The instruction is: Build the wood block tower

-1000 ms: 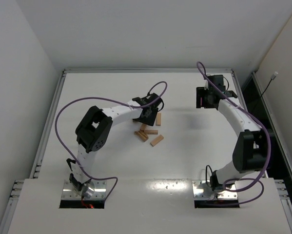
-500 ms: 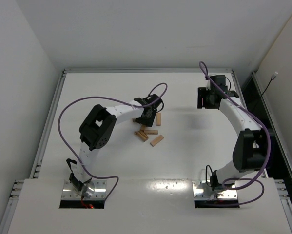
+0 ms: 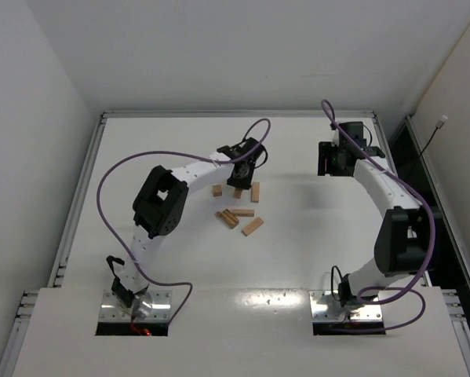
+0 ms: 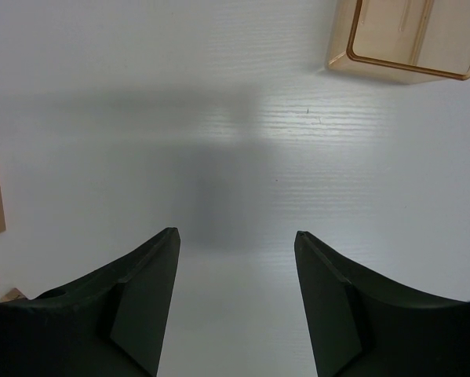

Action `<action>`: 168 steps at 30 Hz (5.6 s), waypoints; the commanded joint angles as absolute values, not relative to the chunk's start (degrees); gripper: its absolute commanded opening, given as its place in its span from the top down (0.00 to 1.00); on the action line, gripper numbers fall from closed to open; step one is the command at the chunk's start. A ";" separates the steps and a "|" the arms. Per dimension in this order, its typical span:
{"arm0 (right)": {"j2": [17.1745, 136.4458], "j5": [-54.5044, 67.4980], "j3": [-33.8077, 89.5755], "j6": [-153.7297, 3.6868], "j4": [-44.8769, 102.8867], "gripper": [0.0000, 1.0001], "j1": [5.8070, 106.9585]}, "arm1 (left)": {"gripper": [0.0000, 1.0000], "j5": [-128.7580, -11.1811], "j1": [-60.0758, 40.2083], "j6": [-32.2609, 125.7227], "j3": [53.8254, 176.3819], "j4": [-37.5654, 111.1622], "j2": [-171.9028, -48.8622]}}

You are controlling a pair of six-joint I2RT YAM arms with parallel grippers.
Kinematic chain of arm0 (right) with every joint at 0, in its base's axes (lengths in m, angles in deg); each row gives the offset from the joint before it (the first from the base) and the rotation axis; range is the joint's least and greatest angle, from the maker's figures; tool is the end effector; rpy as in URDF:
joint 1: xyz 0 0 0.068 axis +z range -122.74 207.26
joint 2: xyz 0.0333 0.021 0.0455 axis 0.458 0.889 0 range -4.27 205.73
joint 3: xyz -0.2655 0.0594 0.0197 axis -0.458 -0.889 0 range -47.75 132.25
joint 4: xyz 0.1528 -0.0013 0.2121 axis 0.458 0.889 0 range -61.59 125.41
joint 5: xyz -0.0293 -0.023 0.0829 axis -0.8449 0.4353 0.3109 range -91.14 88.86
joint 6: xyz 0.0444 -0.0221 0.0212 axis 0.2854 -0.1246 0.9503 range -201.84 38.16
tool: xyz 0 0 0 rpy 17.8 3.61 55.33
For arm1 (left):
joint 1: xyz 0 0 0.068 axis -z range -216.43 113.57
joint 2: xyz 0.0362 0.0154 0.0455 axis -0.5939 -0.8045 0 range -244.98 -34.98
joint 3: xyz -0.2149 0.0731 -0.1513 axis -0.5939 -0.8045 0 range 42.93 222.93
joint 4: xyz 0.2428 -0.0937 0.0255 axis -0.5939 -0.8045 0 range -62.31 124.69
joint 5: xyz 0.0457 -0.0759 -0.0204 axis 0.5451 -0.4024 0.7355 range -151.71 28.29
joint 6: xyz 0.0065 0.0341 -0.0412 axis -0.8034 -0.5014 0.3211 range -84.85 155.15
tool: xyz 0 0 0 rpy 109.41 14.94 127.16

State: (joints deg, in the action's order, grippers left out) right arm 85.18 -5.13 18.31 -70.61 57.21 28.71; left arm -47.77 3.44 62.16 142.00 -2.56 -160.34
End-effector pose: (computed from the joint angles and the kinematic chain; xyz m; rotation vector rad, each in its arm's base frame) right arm 0.3332 0.0060 0.2488 0.2407 2.4670 0.0079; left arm 0.3641 -0.2931 0.1768 0.2192 2.6166 -0.0721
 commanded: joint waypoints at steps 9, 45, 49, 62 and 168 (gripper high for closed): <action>85.82 -3.78 18.51 -68.92 55.30 0.43 28.40 | 1.00 -48.96 2.33 66.96 152.27 -3.01 -160.75; 86.87 -2.73 18.52 -68.92 55.30 0.43 28.40 | 1.00 -42.72 8.74 77.34 151.74 -6.88 -162.68; 86.87 -2.73 18.52 -68.92 55.30 0.43 28.40 | 1.00 -42.72 8.74 77.34 152.88 -6.88 -163.82; 87.40 -2.20 17.99 -68.92 55.30 0.43 28.40 | 1.00 -42.20 8.74 76.81 154.56 -6.88 -165.49; 78.01 6.32 11.40 -79.81 52.76 0.41 30.06 | 0.22 -47.92 7.60 65.21 149.99 0.51 -144.33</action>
State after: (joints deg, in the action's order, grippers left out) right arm 81.16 3.63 12.26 -76.62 54.95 29.17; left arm -48.78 6.99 67.27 151.07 -1.66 -152.23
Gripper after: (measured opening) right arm 0.591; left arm 0.777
